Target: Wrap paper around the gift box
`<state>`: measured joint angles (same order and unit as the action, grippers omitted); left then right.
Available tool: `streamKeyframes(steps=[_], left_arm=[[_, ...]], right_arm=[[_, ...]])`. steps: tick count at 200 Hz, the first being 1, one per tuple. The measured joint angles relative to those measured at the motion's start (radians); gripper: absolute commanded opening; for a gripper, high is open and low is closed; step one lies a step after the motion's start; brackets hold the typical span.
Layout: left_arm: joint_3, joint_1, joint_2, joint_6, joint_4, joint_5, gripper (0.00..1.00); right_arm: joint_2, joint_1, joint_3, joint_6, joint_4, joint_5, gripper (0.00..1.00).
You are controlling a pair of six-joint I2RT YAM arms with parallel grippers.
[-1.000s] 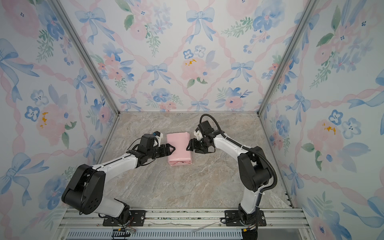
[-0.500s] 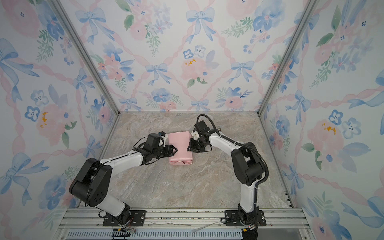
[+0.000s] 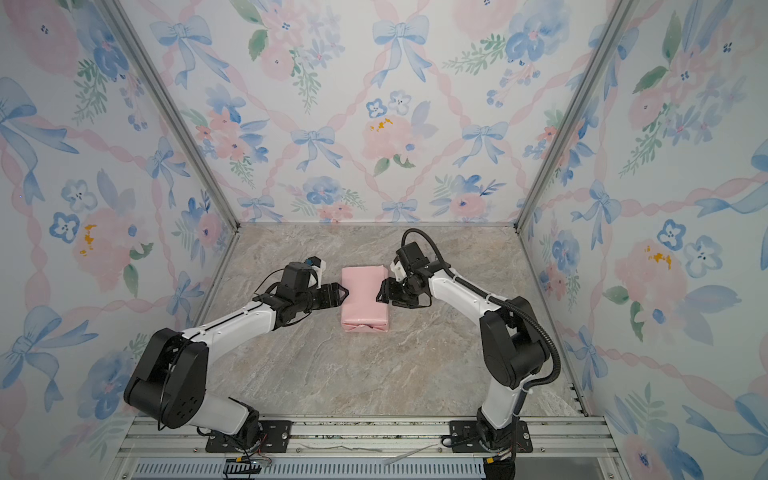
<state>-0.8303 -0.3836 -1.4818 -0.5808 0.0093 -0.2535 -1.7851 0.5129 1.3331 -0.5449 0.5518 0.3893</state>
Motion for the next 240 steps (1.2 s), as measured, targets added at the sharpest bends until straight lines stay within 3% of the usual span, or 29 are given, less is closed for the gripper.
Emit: streamKeyframes(steps=[45,116,180,240], left_arm=[[0.026,0.0,-0.048,-0.03,0.054,-0.068,0.66],[0.02,-0.049,-0.138,-0.055,0.126,-0.079,0.48],[0.015,-0.085,-0.138,-0.03,0.165,-0.023,0.44],[0.017,-0.13,-0.135,0.075,0.286,-0.007,0.44]], right_arm=[[-0.099,-0.002,0.059,0.006,0.002,0.023,0.58],[-0.146,-0.001,0.061,0.001,-0.058,0.079,0.33],[-0.052,-0.003,-0.066,0.014,-0.193,0.02,0.25],[0.115,-0.003,-0.211,0.14,-0.299,-0.12,0.24]])
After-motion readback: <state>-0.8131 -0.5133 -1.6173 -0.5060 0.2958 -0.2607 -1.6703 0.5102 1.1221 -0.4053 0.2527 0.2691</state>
